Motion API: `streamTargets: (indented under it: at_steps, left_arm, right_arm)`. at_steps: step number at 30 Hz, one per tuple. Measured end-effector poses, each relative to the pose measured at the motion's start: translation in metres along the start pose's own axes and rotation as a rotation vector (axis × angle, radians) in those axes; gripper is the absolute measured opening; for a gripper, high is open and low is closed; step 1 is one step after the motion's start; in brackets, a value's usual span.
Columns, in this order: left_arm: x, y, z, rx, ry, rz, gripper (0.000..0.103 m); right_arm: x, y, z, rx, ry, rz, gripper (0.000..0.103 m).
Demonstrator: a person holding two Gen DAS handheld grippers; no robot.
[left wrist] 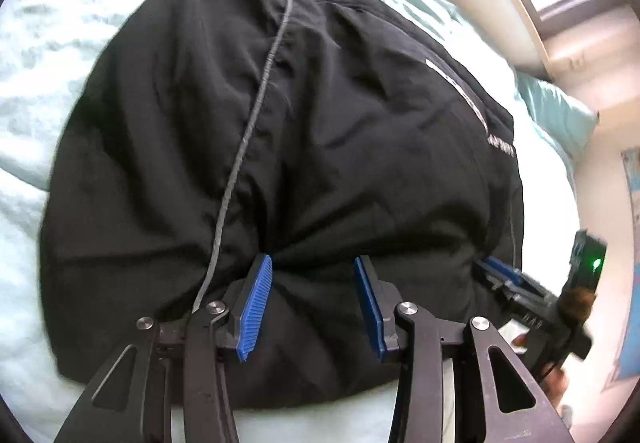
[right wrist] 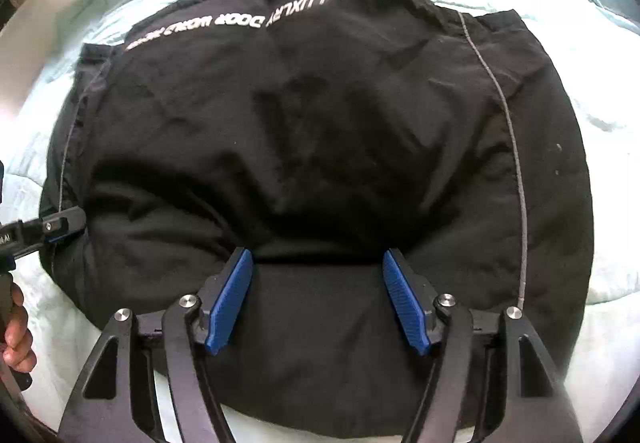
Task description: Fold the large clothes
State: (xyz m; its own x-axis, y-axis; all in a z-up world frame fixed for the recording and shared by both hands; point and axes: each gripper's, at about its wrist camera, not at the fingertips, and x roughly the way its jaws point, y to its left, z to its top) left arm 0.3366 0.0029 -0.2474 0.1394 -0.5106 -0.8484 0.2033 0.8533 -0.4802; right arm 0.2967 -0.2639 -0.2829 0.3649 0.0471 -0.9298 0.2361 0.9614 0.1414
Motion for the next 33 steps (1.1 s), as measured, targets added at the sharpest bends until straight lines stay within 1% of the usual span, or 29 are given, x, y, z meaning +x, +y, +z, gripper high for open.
streamTargets:
  at_steps: [2, 5, 9, 10, 13, 14, 15, 17, 19, 22, 23, 24, 26, 27, 28, 29, 31, 33]
  left_arm:
    - [-0.013, -0.007, -0.010, 0.029, -0.014, 0.042, 0.044]
    - [-0.040, -0.018, -0.024, 0.091, -0.061, 0.086, 0.044]
    - [-0.076, -0.013, -0.035, 0.116, -0.115, 0.120, 0.044]
    - [-0.084, -0.010, -0.035, 0.113, -0.130, 0.122, 0.044]
    - [-0.103, 0.004, -0.027, 0.103, -0.153, 0.126, 0.044]
    - [-0.110, 0.014, -0.021, 0.091, -0.160, 0.130, 0.044]
    - [-0.111, 0.019, -0.015, 0.078, -0.163, 0.132, 0.044]
    - [-0.110, 0.032, 0.003, 0.060, -0.158, 0.132, 0.044]
    - [-0.106, 0.045, 0.015, 0.053, -0.139, 0.130, 0.044]
    - [-0.089, 0.061, 0.035, 0.051, -0.095, 0.075, 0.045]
    - [-0.079, 0.064, 0.041, 0.053, -0.066, 0.065, 0.047]
    - [-0.071, 0.066, 0.046, 0.051, -0.041, 0.070, 0.052]
    - [-0.054, 0.078, 0.057, 0.031, -0.007, 0.078, 0.053]
    - [-0.049, 0.082, 0.060, 0.019, -0.002, 0.071, 0.056]
    - [-0.044, 0.090, 0.064, -0.009, 0.006, 0.036, 0.060]
    - [-0.039, 0.097, 0.066, -0.042, 0.012, 0.003, 0.063]
    - [-0.027, 0.116, 0.069, -0.128, 0.041, -0.063, 0.073]
    - [-0.015, 0.127, 0.069, -0.161, 0.072, -0.108, 0.079]
  right_arm:
    - [-0.015, -0.007, -0.008, 0.024, -0.002, 0.023, 0.070]
    - [-0.043, -0.018, -0.022, 0.040, -0.044, 0.022, 0.070]
    - [-0.076, -0.042, -0.047, 0.060, -0.086, -0.033, 0.072]
    - [-0.082, -0.054, -0.051, 0.073, -0.093, -0.058, 0.072]
    - [-0.094, -0.087, -0.052, 0.125, -0.100, -0.082, 0.072]
    - [-0.091, -0.092, -0.046, 0.143, -0.102, -0.087, 0.072]
    - [-0.091, -0.105, -0.042, 0.165, -0.105, -0.081, 0.072]
    - [-0.089, -0.123, -0.036, 0.175, -0.112, -0.076, 0.072]
    - [-0.081, -0.131, -0.025, 0.187, -0.103, -0.097, 0.072]
    - [-0.064, -0.148, -0.015, 0.215, -0.081, -0.092, 0.072]
    - [-0.059, -0.153, -0.013, 0.224, -0.074, -0.095, 0.072]
    - [-0.054, -0.158, -0.011, 0.233, -0.066, -0.094, 0.072]
    - [-0.044, -0.167, -0.008, 0.251, -0.057, -0.078, 0.072]
    - [-0.040, -0.171, -0.007, 0.262, -0.056, -0.058, 0.072]
    - [-0.037, -0.175, -0.006, 0.274, -0.055, -0.038, 0.072]
    - [-0.033, -0.180, -0.006, 0.295, -0.054, -0.009, 0.074]
    - [-0.024, -0.188, -0.005, 0.325, -0.047, 0.013, 0.088]
    - [-0.016, -0.193, -0.004, 0.325, -0.036, 0.034, 0.092]
